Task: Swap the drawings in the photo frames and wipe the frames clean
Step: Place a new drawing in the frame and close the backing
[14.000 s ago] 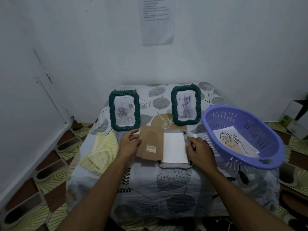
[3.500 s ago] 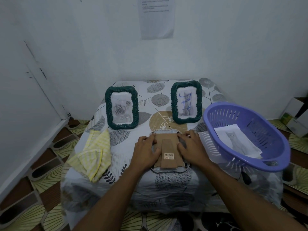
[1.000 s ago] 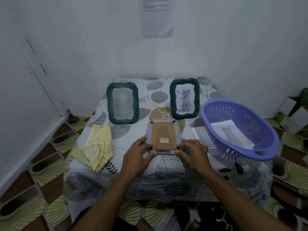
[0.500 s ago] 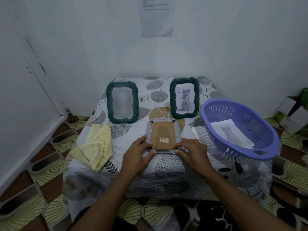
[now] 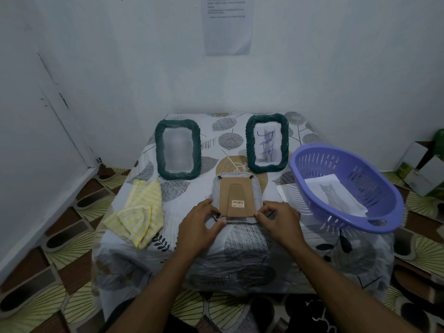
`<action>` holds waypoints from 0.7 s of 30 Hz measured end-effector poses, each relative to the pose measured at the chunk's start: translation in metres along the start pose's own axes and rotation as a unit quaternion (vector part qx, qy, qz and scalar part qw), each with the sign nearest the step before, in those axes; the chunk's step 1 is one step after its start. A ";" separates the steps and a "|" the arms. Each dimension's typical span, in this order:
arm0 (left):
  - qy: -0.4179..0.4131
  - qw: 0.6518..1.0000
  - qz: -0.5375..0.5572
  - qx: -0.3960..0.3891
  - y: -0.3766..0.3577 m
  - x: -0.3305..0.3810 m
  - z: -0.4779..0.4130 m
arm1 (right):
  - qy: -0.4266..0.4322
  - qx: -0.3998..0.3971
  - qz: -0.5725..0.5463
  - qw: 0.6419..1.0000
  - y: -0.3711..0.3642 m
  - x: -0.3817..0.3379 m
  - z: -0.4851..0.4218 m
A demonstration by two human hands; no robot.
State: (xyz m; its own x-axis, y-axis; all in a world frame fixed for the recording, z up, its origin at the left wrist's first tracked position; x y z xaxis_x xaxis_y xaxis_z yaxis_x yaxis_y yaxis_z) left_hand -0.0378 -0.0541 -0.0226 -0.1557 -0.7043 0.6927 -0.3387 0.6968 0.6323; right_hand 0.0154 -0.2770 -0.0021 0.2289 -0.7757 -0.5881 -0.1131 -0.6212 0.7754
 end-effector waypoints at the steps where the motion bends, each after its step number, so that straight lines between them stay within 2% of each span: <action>1: -0.001 1.000 -0.001 0.001 0.000 0.000 0.000 | -0.001 0.003 0.004 1.000 -0.001 0.000 0.000; 21: 0.016 1.000 0.004 -0.008 0.001 0.001 -0.002 | -0.002 0.010 0.018 1.000 0.000 -0.007 0.005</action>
State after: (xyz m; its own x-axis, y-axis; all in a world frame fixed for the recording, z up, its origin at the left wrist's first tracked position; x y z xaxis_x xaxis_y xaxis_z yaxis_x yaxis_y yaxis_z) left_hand -0.0366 -0.0538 -0.0208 -0.1284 -0.6940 0.7084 -0.3219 0.7048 0.6321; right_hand 0.0091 -0.2726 0.0011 0.2196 -0.7982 -0.5610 -0.1413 -0.5950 0.7912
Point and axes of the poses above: each hand's wrist, its own z-axis away from the middle knuckle, its own y-axis out of the back of the hand, x = y × z, the point moved 5 cm from there along -z, towards the middle knuckle, and after that the axes turned 4 degrees about z, right-handed, at the moved point
